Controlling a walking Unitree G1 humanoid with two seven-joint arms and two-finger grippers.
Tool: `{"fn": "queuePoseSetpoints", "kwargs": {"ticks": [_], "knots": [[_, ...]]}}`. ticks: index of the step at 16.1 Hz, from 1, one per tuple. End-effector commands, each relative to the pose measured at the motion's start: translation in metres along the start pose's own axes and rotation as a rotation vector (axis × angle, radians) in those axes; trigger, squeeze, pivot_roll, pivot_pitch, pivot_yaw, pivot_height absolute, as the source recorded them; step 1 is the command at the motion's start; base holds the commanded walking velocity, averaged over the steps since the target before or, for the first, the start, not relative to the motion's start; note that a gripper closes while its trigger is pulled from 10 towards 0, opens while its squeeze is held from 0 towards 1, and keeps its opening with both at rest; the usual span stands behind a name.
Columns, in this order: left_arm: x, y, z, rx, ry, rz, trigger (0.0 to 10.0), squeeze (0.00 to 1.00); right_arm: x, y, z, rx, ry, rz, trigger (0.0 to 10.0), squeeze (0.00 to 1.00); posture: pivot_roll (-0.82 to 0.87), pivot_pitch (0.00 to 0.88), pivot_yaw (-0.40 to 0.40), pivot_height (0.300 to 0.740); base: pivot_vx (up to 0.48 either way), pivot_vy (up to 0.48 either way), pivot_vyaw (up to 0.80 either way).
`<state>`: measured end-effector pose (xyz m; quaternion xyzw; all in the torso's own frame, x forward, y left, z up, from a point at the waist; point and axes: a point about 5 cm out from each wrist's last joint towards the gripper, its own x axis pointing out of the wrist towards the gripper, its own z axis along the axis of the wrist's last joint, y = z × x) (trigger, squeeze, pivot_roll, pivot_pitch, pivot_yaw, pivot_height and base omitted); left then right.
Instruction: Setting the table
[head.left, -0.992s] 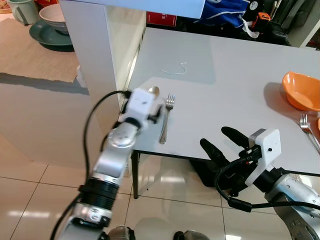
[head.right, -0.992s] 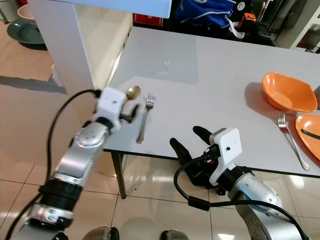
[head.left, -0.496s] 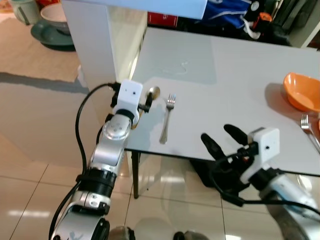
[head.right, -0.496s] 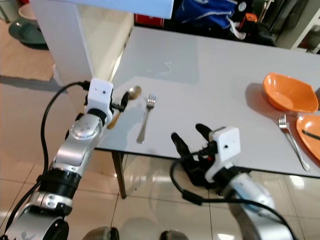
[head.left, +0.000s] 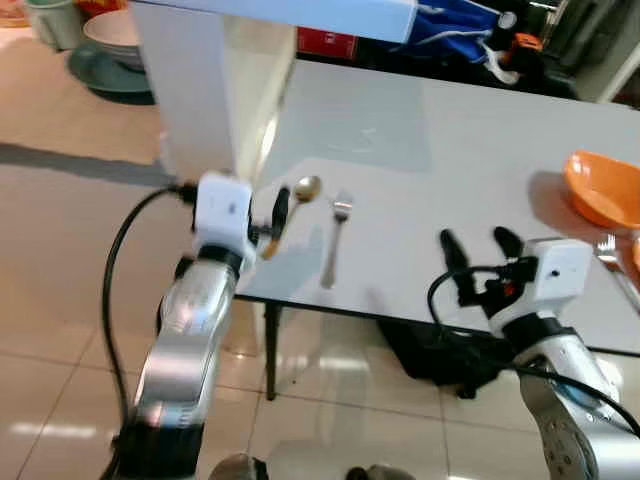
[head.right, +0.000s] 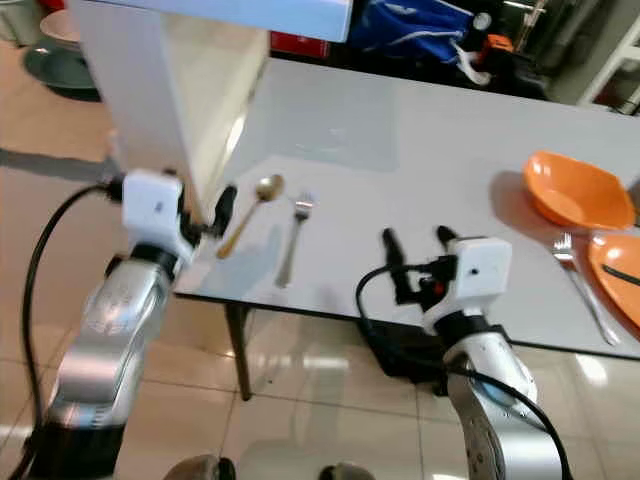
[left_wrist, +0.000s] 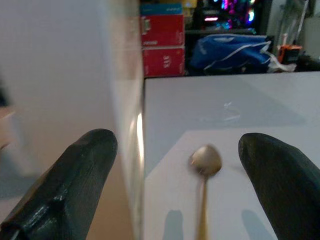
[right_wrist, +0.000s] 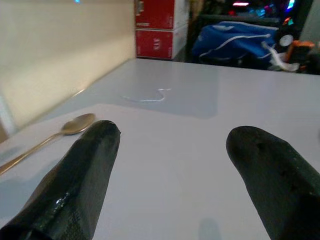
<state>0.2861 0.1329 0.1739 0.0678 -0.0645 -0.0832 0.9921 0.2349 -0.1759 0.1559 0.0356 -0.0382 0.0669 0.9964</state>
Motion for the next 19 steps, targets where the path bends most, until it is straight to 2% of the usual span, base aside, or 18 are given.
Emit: {"fn": "queuePoseSetpoints", "kwargs": {"ticks": [1,3,6,8,9,11,13,14,16,19], "knots": [[-0.007,0.003,0.000,0.011,0.013,0.003,10.0,0.00,0.003,0.000,0.003,0.006,-0.025,-0.042,10.0,0.00,0.03,0.027,-0.065,0.740,0.000,0.480,0.00],[-0.009,0.007,-0.003,0.026,0.034,0.025,10.0,0.00,0.006,0.002,0.003,0.018,-0.025,-0.065,10.0,0.00,0.03,0.038,-0.062,0.740,0.000,0.480,0.00],[0.007,0.019,0.004,0.071,0.044,0.080,10.0,0.00,0.014,0.016,0.001,0.032,-0.016,-0.028,10.0,0.00,0.05,0.071,-0.055,0.740,0.000,0.480,0.00],[0.017,0.019,0.012,0.089,0.041,0.045,10.0,0.00,0.022,0.021,0.003,0.032,-0.013,-0.031,10.0,0.00,0.06,0.139,-0.031,0.740,0.000,0.480,0.00],[0.019,0.019,0.009,0.055,0.061,0.034,10.0,0.00,0.025,0.026,-0.006,0.014,0.026,0.001,10.0,0.00,0.07,0.098,-0.014,0.740,0.000,0.480,0.00],[0.017,0.020,0.006,0.053,0.081,0.031,10.0,0.00,0.030,0.028,-0.014,-0.003,0.073,-0.012,10.0,0.00,0.06,0.112,-0.021,0.740,0.000,0.467,0.00],[0.018,0.018,0.005,0.090,0.076,0.023,10.0,0.00,0.036,0.028,-0.013,-0.001,0.070,-0.028,10.0,0.00,0.07,0.098,-0.039,0.740,0.000,0.480,0.00],[0.015,0.012,0.005,0.067,0.077,0.029,10.0,0.00,0.040,0.034,-0.011,-0.025,0.057,0.011,10.0,0.00,0.07,0.086,-0.047,0.740,0.000,0.000,0.00],[0.009,0.005,0.006,0.014,0.044,-0.003,10.0,0.00,0.045,0.033,-0.006,-0.003,0.039,0.005,10.0,0.00,0.05,0.089,-0.051,0.740,0.000,0.000,-0.24],[0.008,0.003,0.006,-0.013,0.029,-0.002,10.0,0.00,0.049,0.031,0.000,-0.030,0.015,0.030,10.0,0.00,0.04,0.080,-0.056,0.740,0.000,0.000,-0.80]]}}
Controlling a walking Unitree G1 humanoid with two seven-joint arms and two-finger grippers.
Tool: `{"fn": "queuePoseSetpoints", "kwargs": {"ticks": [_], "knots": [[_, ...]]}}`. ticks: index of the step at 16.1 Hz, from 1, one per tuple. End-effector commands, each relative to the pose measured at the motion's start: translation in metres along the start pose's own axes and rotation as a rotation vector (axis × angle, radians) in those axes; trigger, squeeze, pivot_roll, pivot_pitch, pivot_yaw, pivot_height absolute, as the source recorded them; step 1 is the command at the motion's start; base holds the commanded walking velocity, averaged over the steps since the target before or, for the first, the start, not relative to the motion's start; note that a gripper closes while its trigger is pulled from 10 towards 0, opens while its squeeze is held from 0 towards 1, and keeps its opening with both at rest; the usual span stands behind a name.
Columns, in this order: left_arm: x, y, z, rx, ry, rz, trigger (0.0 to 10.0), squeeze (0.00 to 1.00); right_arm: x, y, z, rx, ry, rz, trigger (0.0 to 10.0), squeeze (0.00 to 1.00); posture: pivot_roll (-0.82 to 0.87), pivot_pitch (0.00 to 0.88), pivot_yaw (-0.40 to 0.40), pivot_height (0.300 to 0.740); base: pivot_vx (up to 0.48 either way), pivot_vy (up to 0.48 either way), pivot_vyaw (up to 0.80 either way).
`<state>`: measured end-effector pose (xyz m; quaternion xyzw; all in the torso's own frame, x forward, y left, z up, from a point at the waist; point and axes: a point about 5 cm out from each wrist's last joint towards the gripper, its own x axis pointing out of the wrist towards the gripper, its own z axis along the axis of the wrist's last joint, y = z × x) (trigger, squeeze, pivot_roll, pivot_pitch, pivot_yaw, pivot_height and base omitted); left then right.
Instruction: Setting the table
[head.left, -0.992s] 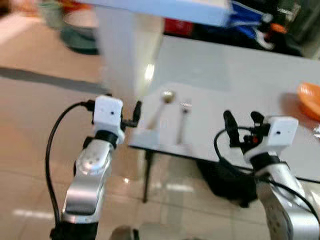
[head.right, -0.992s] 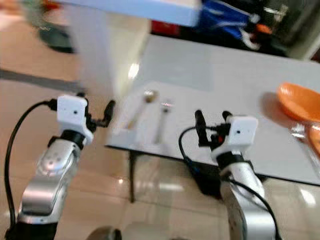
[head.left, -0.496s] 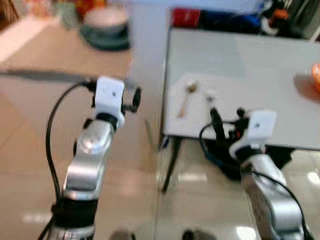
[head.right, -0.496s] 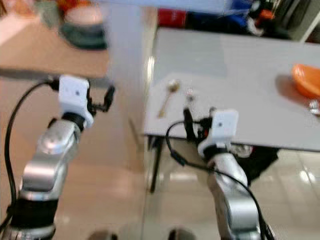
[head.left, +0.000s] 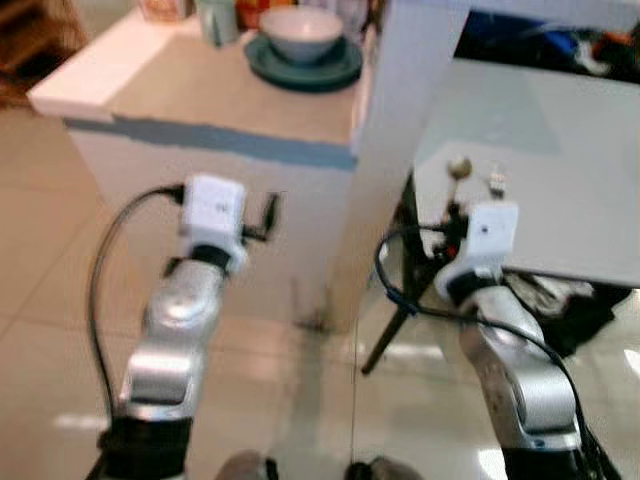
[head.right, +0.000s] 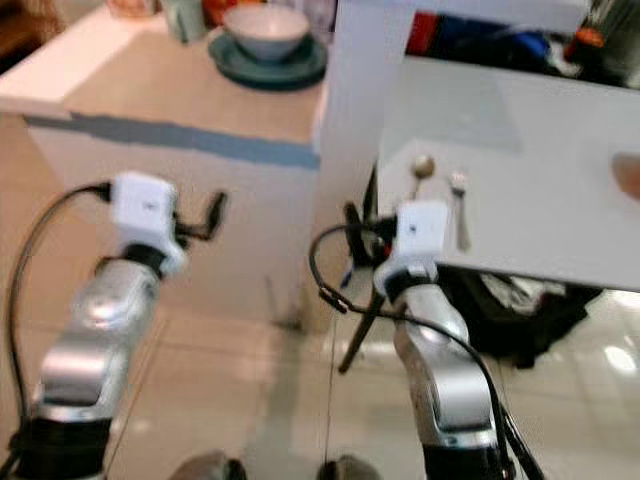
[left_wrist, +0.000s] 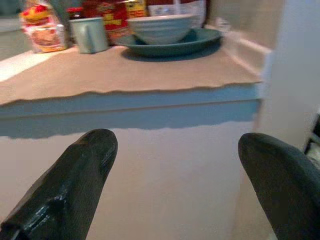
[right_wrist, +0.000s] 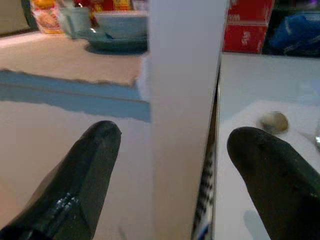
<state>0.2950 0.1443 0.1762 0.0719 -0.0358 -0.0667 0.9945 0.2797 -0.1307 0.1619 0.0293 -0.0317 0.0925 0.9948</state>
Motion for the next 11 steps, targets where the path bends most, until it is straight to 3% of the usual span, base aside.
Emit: {"fn": "queuePoseSetpoints", "kwargs": {"ticks": [1,4,11], "knots": [[0.002,-0.010,0.008,-0.015,-0.037,-0.032,10.0,0.00,-0.001,-0.008,0.001,-0.026,0.001,-0.013,10.0,0.00,0.04,0.079,-0.057,0.740,0.341,0.000,-0.80],[0.004,-0.009,0.011,0.011,-0.053,-0.027,10.0,0.00,0.007,-0.007,-0.001,-0.034,0.009,0.023,10.0,0.00,0.05,0.070,-0.061,0.740,0.349,0.000,-0.80],[0.004,-0.008,0.013,0.047,-0.061,-0.042,10.0,0.00,0.015,0.000,0.001,-0.056,-0.002,0.095,10.0,0.00,0.06,0.070,-0.064,0.740,0.347,0.000,0.00]]}}
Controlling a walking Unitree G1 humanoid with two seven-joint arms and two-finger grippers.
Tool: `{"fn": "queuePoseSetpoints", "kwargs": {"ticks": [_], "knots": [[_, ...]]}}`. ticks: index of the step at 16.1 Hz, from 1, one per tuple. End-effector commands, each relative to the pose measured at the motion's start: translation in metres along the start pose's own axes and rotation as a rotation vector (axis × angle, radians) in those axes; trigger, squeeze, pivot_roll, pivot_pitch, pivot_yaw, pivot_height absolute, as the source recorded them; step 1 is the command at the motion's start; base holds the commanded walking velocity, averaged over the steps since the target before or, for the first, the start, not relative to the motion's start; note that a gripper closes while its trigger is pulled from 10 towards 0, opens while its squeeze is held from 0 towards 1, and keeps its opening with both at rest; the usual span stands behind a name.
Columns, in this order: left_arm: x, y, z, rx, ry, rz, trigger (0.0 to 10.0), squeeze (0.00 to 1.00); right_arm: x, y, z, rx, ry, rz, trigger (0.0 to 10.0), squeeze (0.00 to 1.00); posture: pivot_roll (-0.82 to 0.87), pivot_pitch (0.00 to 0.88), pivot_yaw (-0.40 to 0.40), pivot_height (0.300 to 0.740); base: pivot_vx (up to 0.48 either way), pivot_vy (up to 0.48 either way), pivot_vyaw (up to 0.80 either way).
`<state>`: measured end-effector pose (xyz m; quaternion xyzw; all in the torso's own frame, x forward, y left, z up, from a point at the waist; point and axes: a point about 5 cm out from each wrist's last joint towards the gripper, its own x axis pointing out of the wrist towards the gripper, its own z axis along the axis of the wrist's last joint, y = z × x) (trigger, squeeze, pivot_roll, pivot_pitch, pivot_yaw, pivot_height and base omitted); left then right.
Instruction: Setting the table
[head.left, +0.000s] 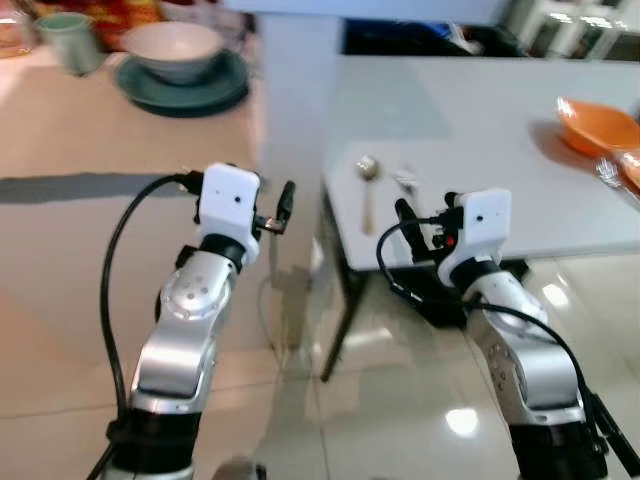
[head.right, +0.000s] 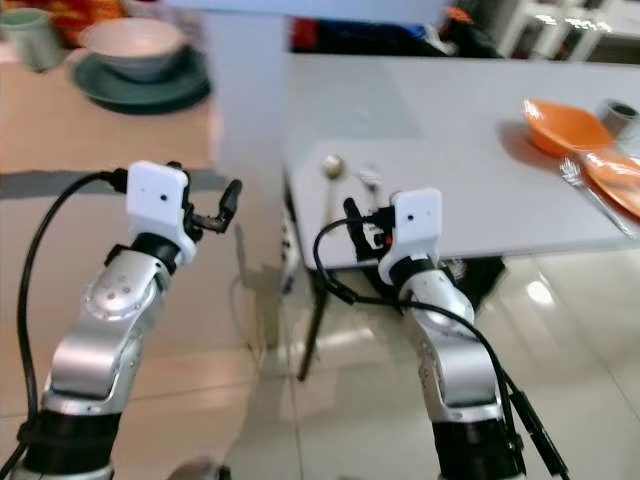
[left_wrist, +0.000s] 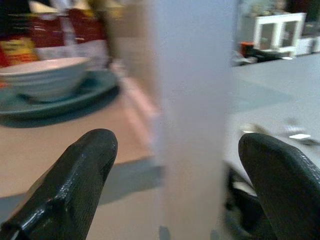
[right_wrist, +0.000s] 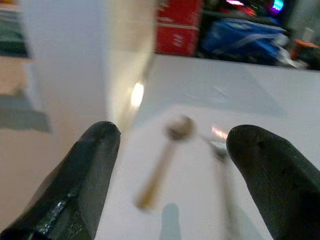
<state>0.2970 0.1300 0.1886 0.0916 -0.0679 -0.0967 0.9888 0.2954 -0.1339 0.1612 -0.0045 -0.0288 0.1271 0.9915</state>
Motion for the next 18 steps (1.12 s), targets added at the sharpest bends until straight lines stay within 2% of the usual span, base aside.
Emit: {"fn": "queuePoseSetpoints", "kwargs": {"ticks": [1,4,7,11,14,18], "knots": [[-0.002,0.002,-0.001,-0.001,0.003,0.005,10.0,0.00,0.000,0.005,0.003,0.004,-0.015,0.024,10.0,0.00,0.06,0.067,-0.064,0.740,0.345,0.000,0.00],[-0.003,-0.004,0.000,0.014,0.004,-0.016,10.0,0.00,0.000,0.003,-0.006,-0.009,0.032,0.040,10.0,0.00,0.06,0.065,-0.068,0.740,0.091,0.000,0.00],[-0.009,-0.006,0.001,0.015,-0.022,-0.083,10.0,0.00,0.008,-0.001,-0.018,-0.022,0.108,0.008,10.0,0.00,0.07,0.066,-0.071,0.740,0.000,0.000,0.00],[-0.016,-0.004,0.002,0.051,-0.013,-0.153,10.0,0.00,0.038,-0.011,-0.025,-0.029,0.191,-0.060,10.0,0.00,0.09,0.083,-0.074,0.740,0.000,0.000,0.00],[-0.017,-0.001,0.007,0.067,-0.014,-0.174,10.0,0.00,0.076,-0.019,-0.022,0.025,0.256,-0.093,10.0,0.00,0.10,0.117,-0.078,0.740,0.000,0.000,0.00],[-0.027,-0.004,0.013,0.093,-0.016,-0.230,10.0,0.00,0.098,-0.018,-0.015,0.031,0.290,-0.110,10.0,0.00,0.13,0.164,-0.085,0.740,0.000,0.000,0.00]]}}
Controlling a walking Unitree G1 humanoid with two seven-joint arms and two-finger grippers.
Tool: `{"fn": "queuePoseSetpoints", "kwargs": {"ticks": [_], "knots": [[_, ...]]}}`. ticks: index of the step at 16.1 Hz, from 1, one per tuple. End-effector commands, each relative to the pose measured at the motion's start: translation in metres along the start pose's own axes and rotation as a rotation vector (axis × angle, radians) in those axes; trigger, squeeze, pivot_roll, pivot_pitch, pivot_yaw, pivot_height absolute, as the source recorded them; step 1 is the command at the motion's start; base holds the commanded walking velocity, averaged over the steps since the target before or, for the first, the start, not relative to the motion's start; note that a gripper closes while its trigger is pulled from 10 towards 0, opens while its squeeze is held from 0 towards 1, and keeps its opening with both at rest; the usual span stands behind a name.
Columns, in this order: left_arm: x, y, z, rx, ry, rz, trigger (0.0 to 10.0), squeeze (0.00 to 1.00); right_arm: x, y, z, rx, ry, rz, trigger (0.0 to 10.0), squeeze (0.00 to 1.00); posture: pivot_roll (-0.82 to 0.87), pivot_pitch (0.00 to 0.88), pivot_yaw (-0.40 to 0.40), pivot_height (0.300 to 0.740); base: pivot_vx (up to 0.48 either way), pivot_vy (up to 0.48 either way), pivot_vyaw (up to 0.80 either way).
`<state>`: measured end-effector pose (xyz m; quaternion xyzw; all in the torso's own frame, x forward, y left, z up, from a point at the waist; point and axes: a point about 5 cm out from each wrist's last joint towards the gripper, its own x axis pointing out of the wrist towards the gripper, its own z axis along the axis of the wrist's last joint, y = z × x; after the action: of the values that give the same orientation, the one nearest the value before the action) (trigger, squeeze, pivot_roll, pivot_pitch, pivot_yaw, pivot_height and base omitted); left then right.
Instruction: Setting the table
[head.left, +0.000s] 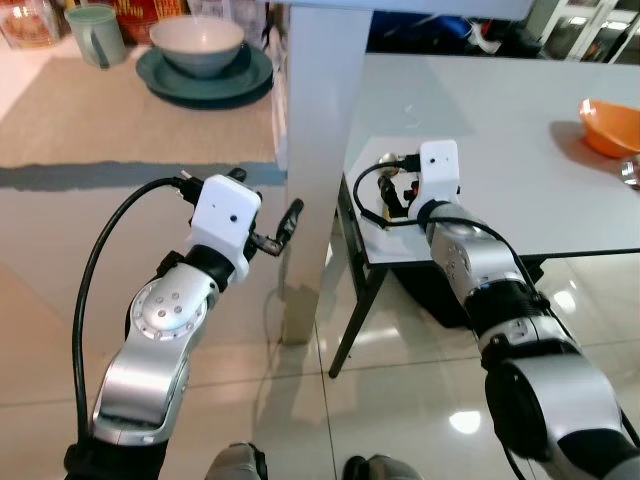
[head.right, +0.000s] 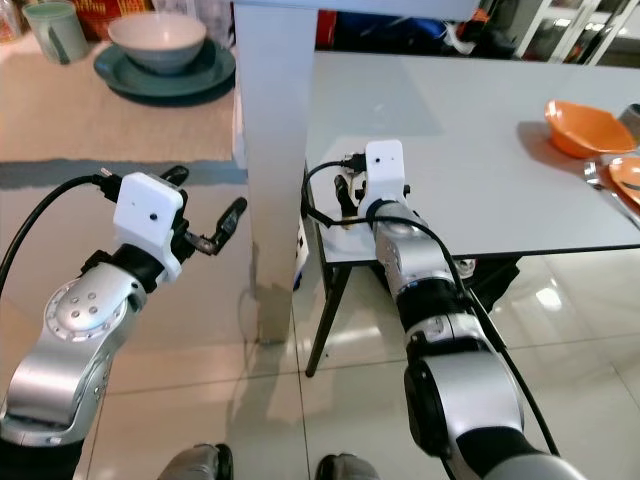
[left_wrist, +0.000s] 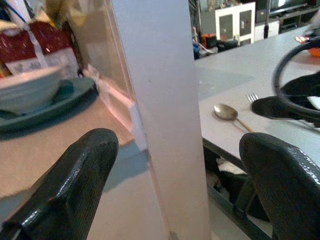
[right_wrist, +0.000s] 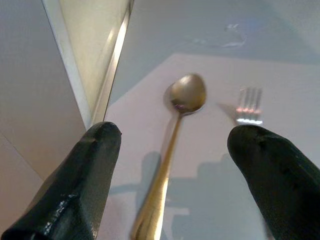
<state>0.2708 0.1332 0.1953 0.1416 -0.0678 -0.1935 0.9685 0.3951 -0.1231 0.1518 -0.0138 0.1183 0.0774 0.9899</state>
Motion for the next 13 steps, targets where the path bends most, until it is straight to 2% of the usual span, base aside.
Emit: {"fn": "queuePoseSetpoints", "kwargs": {"ticks": [1,3,7,10,11,12,13], "knots": [[-0.003,-0.003,0.004,0.011,-0.001,-0.035,10.0,0.00,0.004,-0.001,0.003,0.009,0.014,-0.011,10.0,0.00,0.14,0.179,-0.090,0.740,0.000,0.000,0.00],[-0.007,-0.001,0.006,0.019,0.008,-0.033,10.0,0.00,0.006,-0.003,0.005,0.003,0.035,-0.040,10.0,0.00,0.15,0.198,-0.096,0.740,0.000,0.000,0.00],[-0.015,-0.001,0.006,0.031,0.035,-0.048,10.0,0.00,0.009,-0.005,0.007,0.050,0.057,-0.078,10.0,0.00,0.17,0.225,-0.090,0.740,0.000,0.000,0.00],[-0.017,0.000,0.007,0.038,0.049,-0.058,10.0,0.00,0.009,0.000,-0.002,0.088,0.114,-0.048,10.0,0.00,0.17,0.233,-0.088,0.740,0.000,0.000,0.00],[-0.017,0.000,0.007,0.039,0.050,-0.058,10.0,0.00,0.009,0.000,-0.003,0.086,0.124,-0.041,5.6,0.00,0.17,0.233,-0.088,0.740,0.000,0.000,0.00],[-0.017,0.000,0.007,0.040,0.052,-0.060,10.0,0.00,0.008,-0.001,-0.005,0.105,0.138,-0.035,0.0,0.00,0.16,0.233,-0.087,0.740,0.000,0.000,0.00],[-0.017,-0.001,0.008,0.041,0.053,-0.063,10.0,0.00,0.008,-0.001,-0.006,0.112,0.146,-0.029,0.0,0.00,0.16,0.231,-0.086,0.740,0.000,0.000,0.00]]}}
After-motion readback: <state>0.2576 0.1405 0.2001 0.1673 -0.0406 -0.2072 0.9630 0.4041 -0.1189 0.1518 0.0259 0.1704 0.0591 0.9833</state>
